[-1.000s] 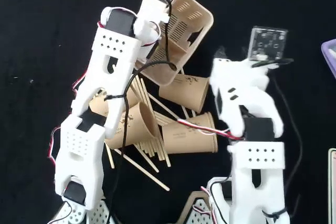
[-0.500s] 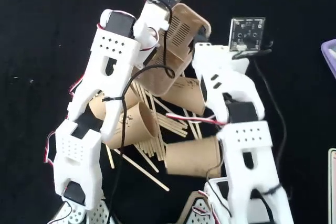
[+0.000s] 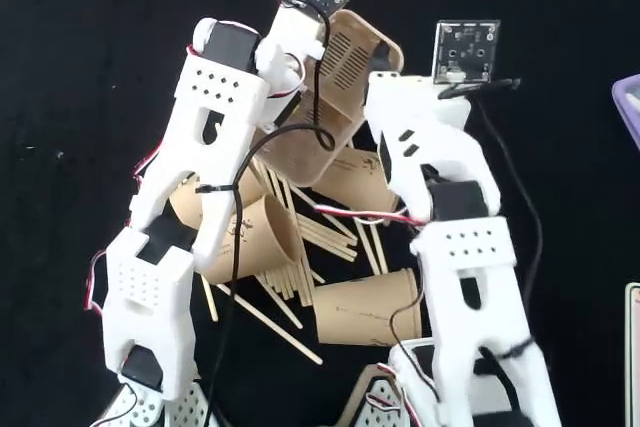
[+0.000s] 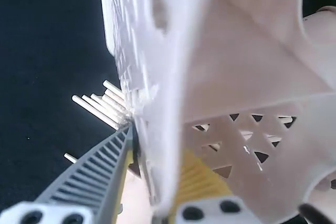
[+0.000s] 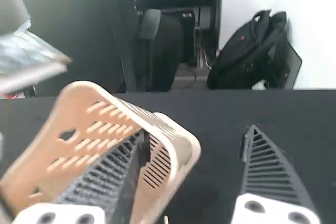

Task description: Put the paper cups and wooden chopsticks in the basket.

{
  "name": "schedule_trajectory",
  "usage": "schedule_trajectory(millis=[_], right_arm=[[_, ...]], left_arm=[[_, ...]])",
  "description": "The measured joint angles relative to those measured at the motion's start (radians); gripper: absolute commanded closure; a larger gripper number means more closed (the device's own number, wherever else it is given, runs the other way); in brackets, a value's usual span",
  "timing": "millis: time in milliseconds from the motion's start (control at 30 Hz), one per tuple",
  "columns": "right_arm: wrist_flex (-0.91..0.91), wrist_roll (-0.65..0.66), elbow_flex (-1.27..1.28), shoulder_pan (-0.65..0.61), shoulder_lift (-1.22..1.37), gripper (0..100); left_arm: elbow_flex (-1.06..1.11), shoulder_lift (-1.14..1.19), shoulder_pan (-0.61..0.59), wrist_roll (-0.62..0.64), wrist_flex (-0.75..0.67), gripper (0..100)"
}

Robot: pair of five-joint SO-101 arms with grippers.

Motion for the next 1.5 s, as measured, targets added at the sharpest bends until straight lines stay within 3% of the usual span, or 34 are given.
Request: schedule_trajectory(millis=[200, 667, 733, 833, 900, 967, 1167, 1433, 1500], right_arm=[[0.106, -0.11, -0.157, 0.002, -0.034, 71.7], [0.11, -0.126, -0.239, 0.006, 0.219, 72.7], [0.109, -0.126, -0.239, 0.006, 0.227, 80.3], [0.107, -0.126, -0.241, 0.006, 0.235, 99.5], [0.107, -0.126, -0.241, 0.006, 0.235, 95.1], [0.112, -0.126, -0.242, 0.006, 0.235, 99.2], [0.183, -0.126, -0.249, 0.011, 0.196, 98.8], [0.178, -0.126, -0.077, 0.115, 0.06, 98.8], [0.169, -0.118, -0.015, 0.138, 0.04, 98.8]], left_arm=[[0.0, 0.0, 0.009, 0.0, 0.0, 97], [0.002, 0.0, 0.009, 0.0, 0.0, 97], [0.002, 0.0, 0.009, 0.0, 0.0, 97], [0.002, 0.0, 0.009, 0.0, 0.0, 97], [0.002, 0.0, 0.009, 0.0, 0.0, 97], [0.002, 0.002, 0.009, 0.0, 0.0, 97], [0.002, 0.002, 0.009, 0.0, 0.0, 97], [-0.077, 0.008, 0.011, 0.037, 0.008, 96], [-0.112, 0.008, 0.011, 0.061, 0.009, 92]])
